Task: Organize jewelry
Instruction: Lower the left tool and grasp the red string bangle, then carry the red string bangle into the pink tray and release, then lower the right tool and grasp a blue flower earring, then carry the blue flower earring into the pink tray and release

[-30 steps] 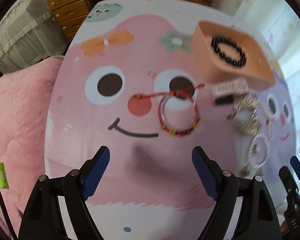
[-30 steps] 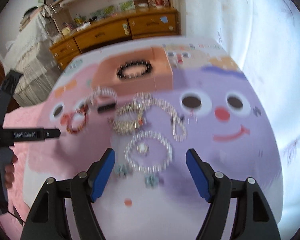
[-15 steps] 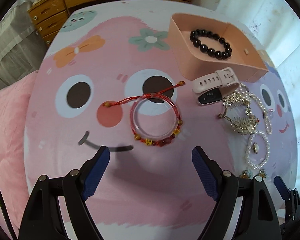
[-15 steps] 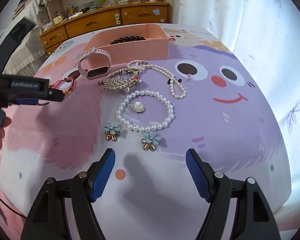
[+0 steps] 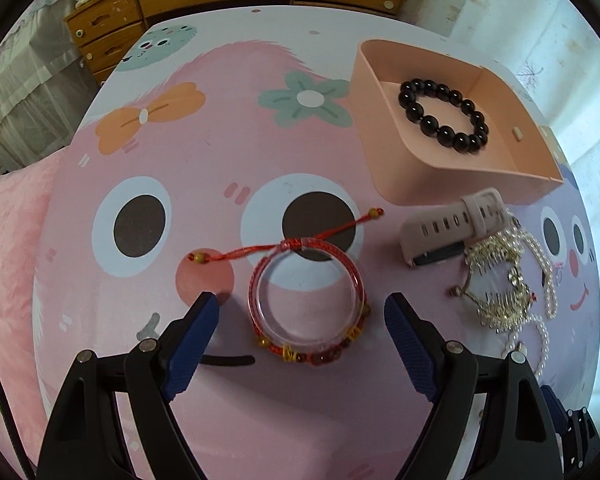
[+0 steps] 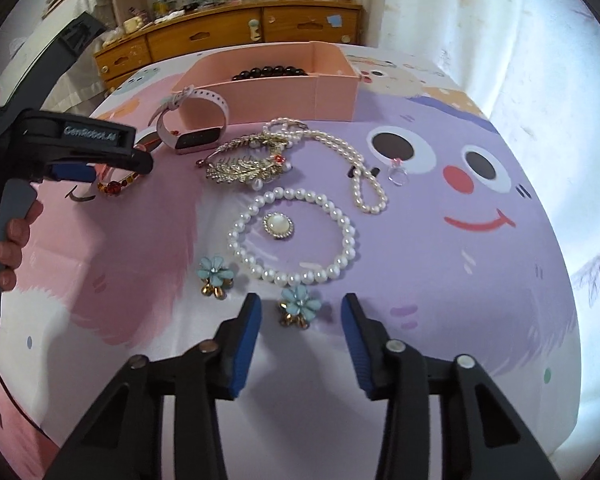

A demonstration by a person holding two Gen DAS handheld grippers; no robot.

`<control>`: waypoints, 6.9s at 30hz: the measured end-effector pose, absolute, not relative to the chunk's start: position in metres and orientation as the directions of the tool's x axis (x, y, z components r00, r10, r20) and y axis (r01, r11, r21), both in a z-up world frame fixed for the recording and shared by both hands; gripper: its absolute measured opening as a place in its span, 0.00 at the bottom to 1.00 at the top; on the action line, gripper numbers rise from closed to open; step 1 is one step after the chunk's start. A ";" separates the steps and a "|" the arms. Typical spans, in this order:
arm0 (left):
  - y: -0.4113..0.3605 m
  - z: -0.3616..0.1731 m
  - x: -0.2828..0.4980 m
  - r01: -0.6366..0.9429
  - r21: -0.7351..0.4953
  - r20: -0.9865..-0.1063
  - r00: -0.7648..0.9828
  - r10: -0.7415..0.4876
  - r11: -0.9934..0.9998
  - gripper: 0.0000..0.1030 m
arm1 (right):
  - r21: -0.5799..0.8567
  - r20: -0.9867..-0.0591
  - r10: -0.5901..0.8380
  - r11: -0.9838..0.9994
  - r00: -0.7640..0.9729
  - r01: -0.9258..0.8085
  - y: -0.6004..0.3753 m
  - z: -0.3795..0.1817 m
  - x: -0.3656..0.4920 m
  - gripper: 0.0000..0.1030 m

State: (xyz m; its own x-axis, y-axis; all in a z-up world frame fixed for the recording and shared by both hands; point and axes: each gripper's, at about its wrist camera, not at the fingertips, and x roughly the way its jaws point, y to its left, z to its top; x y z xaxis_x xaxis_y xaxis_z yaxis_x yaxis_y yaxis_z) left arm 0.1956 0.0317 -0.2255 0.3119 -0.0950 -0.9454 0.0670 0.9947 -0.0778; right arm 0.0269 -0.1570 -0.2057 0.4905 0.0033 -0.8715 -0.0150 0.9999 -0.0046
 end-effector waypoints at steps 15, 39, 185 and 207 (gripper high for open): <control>0.020 -0.222 0.196 0.064 -0.022 -0.940 0.338 -0.043 0.998 0.59 | 0.037 -0.886 0.088 0.992 0.455 -0.118 -0.160 -0.204 0.038 0.18; 0.040 -0.160 0.168 0.131 -0.120 -0.932 0.328 -0.157 0.984 0.59 | 0.273 -0.837 0.198 0.959 0.510 0.077 -0.162 -0.172 0.039 0.17; -0.112 -0.109 0.107 0.133 0.080 -0.827 0.562 -0.009 0.988 0.18 | 0.298 -0.774 0.425 0.899 0.470 -0.322 -0.267 -0.141 0.161 0.08; -0.090 -0.107 0.222 0.155 0.019 -0.777 0.624 -0.083 0.988 0.18 | 0.316 -0.651 0.491 0.869 0.579 -0.381 -0.236 -0.129 0.197 0.08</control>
